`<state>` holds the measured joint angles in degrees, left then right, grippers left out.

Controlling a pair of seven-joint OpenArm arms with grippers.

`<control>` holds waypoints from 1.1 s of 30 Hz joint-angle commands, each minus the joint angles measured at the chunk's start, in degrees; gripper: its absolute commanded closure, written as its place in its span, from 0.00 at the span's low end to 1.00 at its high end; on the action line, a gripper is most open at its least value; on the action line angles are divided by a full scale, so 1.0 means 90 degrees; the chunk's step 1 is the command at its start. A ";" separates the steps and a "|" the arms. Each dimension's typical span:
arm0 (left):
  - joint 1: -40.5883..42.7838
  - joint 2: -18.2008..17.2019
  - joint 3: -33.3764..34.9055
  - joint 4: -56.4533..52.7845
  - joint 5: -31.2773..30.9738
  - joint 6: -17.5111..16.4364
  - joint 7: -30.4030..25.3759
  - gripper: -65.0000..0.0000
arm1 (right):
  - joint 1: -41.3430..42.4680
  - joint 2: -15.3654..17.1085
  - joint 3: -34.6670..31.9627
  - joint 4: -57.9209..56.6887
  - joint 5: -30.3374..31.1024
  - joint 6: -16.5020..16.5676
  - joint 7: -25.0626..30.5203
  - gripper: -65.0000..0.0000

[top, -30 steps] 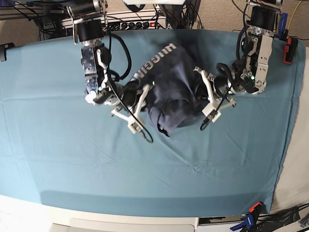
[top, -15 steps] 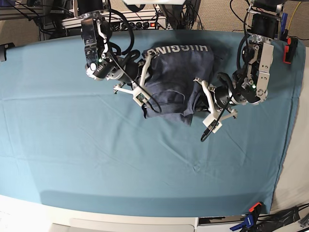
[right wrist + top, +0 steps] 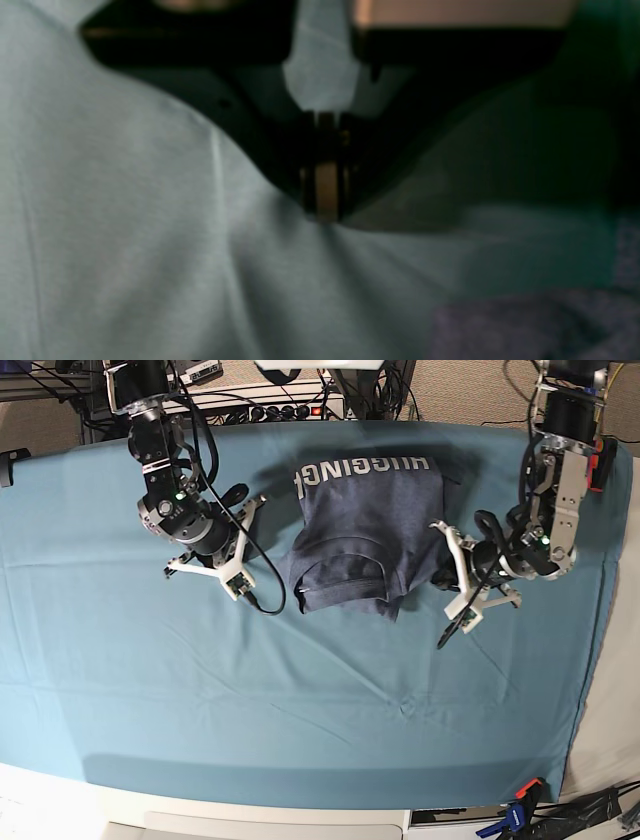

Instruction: Fold the T-shirt properly

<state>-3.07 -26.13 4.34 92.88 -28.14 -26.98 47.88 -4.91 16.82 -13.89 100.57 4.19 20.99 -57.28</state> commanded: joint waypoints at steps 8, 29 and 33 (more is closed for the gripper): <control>0.0296 -0.0724 -0.0612 0.1100 -0.0114 0.0508 0.0260 1.00 | -0.0702 0.0100 0.0415 0.1705 -0.0648 -0.0493 -0.0726 1.00; 0.6829 0.0000 -0.5996 0.4680 -0.2596 -0.0177 0.1137 1.00 | -0.6722 0.0053 0.4133 0.3825 0.0107 -0.0481 -0.0510 1.00; 0.7555 0.0328 -0.5996 0.4680 -0.2618 -0.0177 0.1161 1.00 | -0.6999 0.0049 0.4133 0.3825 0.0109 -0.0481 -0.0367 1.00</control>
<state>63.99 -22.90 -49.19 134.30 -50.98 -28.53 58.74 -66.98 16.93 22.87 134.10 5.87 17.10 -60.95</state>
